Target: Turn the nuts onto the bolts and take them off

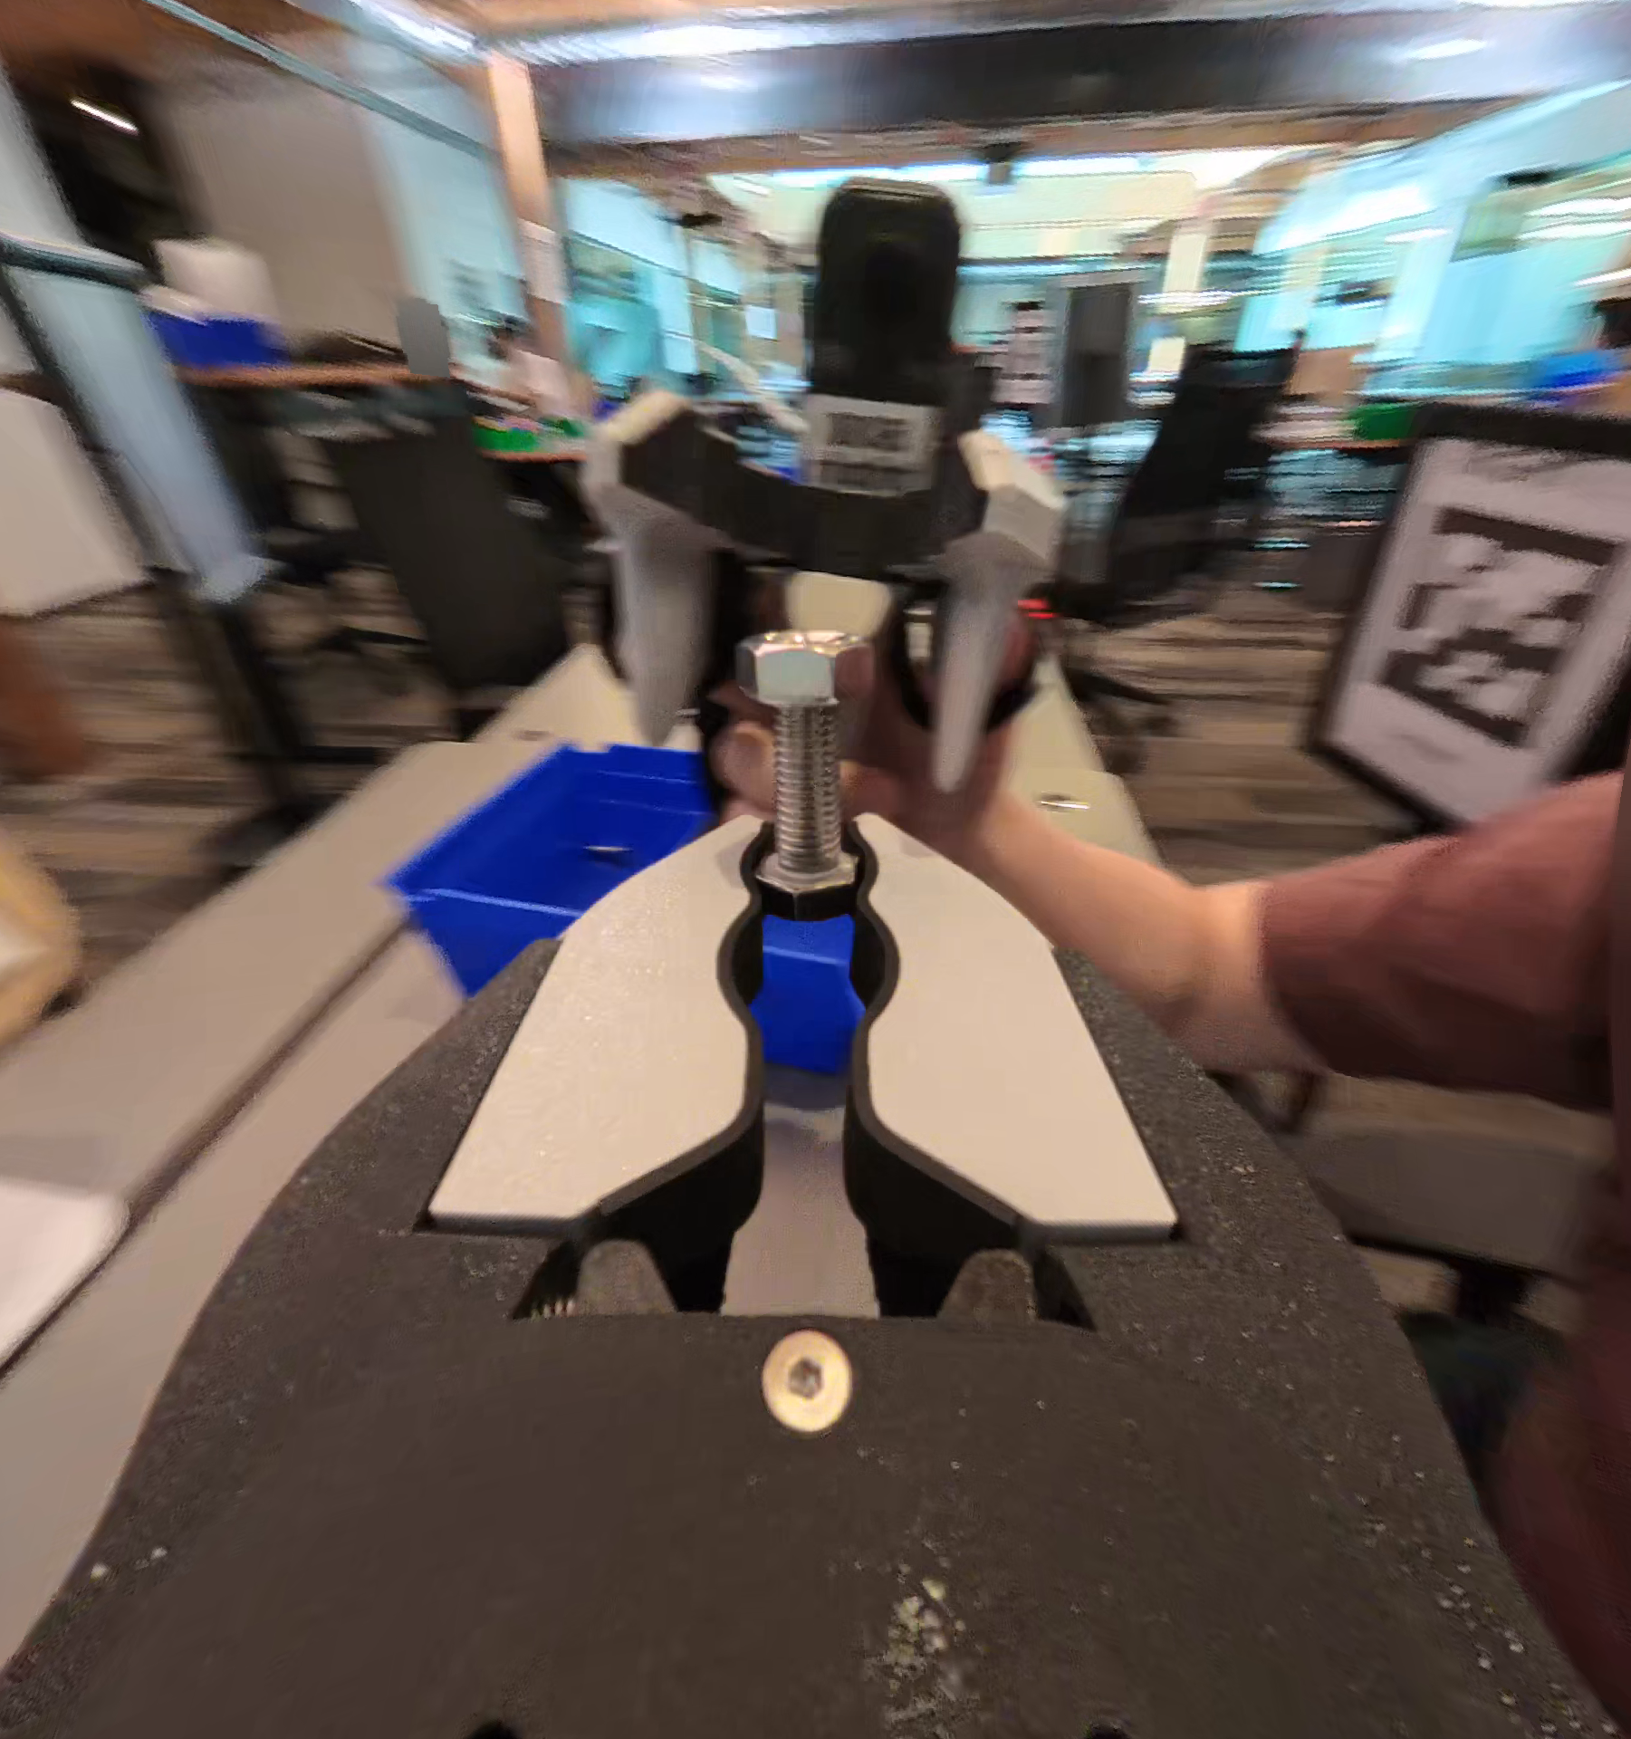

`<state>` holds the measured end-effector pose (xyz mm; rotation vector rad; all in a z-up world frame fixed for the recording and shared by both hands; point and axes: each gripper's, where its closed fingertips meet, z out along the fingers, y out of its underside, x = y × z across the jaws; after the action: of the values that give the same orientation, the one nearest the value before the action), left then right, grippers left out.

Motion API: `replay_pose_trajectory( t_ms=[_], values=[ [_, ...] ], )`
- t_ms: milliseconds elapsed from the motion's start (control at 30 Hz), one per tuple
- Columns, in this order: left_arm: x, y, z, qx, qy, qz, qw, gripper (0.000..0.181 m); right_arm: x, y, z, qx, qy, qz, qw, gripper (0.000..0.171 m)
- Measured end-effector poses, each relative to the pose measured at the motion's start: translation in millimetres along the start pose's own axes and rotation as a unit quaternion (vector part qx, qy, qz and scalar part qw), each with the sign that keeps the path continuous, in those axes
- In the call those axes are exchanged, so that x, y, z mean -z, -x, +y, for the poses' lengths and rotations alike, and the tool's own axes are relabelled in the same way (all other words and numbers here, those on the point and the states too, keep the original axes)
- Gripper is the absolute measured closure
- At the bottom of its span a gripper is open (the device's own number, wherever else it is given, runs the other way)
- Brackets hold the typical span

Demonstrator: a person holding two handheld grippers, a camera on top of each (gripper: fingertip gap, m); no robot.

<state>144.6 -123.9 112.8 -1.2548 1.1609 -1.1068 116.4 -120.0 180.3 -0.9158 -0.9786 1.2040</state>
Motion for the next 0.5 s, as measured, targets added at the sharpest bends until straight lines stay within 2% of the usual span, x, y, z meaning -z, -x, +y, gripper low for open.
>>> replay_pose_trajectory(
  t_ms=[100,233,333,500],
  values=[
    [8,27,-3,-0.049,-0.007,-0.115,0.992,0.168,-8,-16,11,0.009,0.029,0.095,0.995,0.130],
    [13,37,-3,-0.071,-0.002,-0.169,0.983,0.168,-16,-21,27,-0.003,0.046,0.136,0.990,0.132],
    [12,37,-2,-0.067,0.001,-0.169,0.983,0.168,-18,-20,32,-0.001,0.058,0.135,0.989,0.153],
    [8,18,-4,-0.055,0.003,-0.088,0.995,0.168,-19,4,26,-0.015,0.065,0.024,0.997,0.152]
  ],
)
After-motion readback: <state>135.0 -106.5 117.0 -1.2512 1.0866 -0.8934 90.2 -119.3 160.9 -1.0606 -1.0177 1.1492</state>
